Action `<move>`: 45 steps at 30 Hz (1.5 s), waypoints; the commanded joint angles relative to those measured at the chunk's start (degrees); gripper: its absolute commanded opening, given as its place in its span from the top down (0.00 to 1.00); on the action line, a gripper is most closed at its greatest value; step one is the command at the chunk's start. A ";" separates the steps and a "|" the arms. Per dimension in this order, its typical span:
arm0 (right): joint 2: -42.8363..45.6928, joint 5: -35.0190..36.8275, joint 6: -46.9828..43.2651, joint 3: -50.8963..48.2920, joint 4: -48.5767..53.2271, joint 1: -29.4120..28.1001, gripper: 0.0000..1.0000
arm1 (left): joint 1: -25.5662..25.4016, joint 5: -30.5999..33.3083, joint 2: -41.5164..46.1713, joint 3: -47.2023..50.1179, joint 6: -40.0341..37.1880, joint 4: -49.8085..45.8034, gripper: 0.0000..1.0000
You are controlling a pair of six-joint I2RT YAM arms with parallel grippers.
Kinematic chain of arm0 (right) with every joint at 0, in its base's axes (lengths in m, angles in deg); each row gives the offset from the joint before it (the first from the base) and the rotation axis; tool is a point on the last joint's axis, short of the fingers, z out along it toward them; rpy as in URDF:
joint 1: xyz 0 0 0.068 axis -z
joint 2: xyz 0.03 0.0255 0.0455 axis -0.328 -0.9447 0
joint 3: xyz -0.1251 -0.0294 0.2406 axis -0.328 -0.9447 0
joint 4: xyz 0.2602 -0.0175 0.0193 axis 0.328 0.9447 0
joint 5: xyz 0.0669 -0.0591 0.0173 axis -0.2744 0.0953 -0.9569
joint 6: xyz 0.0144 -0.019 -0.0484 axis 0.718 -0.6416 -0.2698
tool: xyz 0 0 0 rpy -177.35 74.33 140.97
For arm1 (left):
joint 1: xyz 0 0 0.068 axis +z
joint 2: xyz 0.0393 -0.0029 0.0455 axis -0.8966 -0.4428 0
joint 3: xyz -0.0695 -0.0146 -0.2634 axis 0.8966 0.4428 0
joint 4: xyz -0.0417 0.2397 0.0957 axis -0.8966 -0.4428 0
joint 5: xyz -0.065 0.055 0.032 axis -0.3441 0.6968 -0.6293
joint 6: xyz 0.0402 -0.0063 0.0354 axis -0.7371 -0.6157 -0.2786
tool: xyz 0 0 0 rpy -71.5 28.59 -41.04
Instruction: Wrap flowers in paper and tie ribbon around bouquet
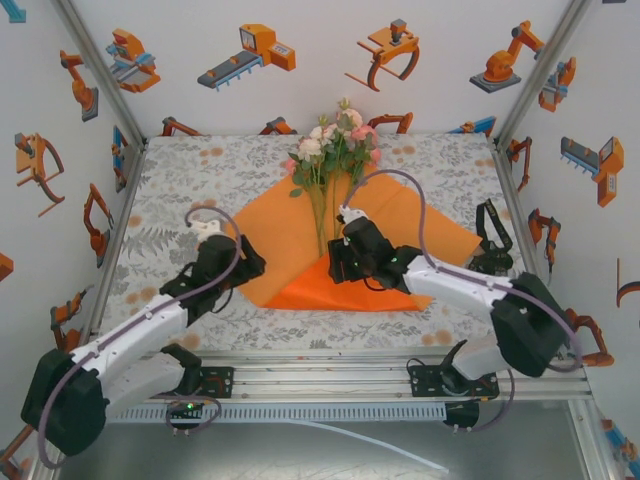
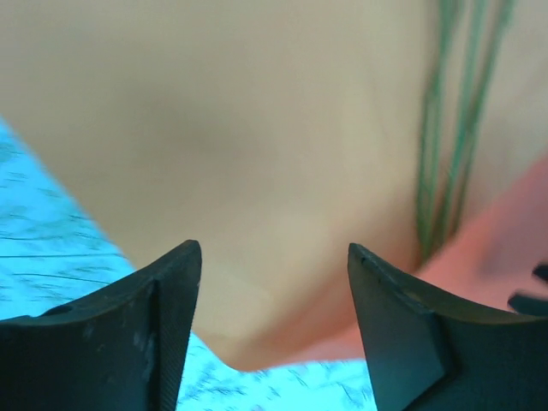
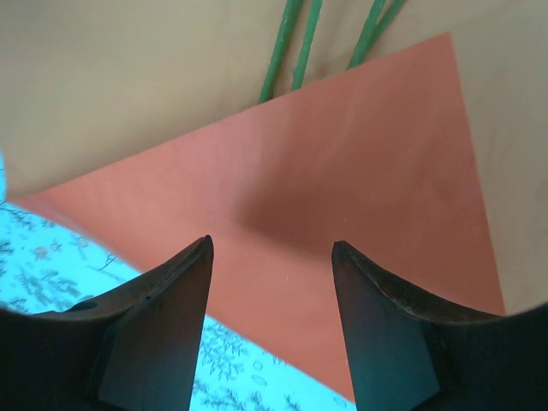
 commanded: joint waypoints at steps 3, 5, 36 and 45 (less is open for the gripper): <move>-5.96 1.22 -2.58 3.78 -4.18 -0.25 0.45 | 16.76 -4.48 -1.16 -1.28 -0.94 -3.29 0.18; -7.38 1.65 -2.74 4.17 -4.49 -0.17 0.45 | 20.12 -4.41 -3.40 -1.58 -1.33 -2.49 0.14; -9.95 1.22 -2.07 2.88 -5.30 0.19 0.45 | 14.50 -22.83 -21.97 1.38 11.34 25.58 0.25; -9.73 0.79 -1.28 2.35 -6.00 0.18 0.44 | 4.20 -15.72 -8.65 7.47 16.78 18.25 0.23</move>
